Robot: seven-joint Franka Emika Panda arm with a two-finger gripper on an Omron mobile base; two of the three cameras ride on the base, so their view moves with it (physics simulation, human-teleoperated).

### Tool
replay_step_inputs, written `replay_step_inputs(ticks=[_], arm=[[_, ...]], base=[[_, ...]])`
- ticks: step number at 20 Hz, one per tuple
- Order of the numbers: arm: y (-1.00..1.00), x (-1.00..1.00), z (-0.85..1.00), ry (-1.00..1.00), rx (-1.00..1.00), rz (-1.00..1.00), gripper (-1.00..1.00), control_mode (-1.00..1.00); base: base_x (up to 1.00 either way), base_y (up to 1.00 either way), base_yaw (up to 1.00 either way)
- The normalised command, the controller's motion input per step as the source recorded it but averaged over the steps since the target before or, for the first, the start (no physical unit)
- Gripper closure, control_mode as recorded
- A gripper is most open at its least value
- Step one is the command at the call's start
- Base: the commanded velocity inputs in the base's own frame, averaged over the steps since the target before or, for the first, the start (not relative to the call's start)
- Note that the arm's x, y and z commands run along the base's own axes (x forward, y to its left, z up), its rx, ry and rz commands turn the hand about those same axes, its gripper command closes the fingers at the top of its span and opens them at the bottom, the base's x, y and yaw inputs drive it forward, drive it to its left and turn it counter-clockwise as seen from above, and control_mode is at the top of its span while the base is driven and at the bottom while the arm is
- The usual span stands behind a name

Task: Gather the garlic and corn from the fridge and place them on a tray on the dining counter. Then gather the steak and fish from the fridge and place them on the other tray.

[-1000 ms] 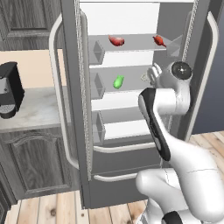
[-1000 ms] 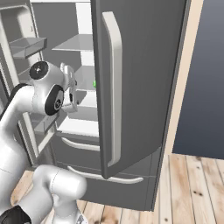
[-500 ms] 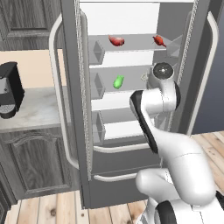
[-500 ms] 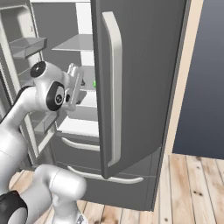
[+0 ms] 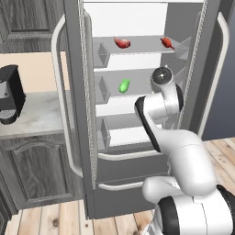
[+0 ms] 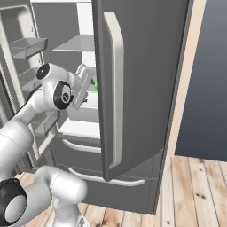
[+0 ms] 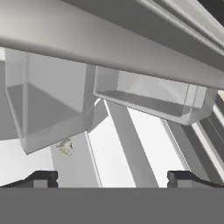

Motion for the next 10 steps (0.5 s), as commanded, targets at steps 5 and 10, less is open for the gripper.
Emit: replay_step_inputs(ticks=[5, 10], arm=[[-0.06, 0.0, 0.0, -0.09, 0.07, -0.19, -1.0, -1.0], [-0.28, 0.05, 0.0, -0.05, 0.07, -0.15, -1.0, -1.0]], base=[[0.0, 0.0, 0.0], [0.0, 0.0, 0.0]])
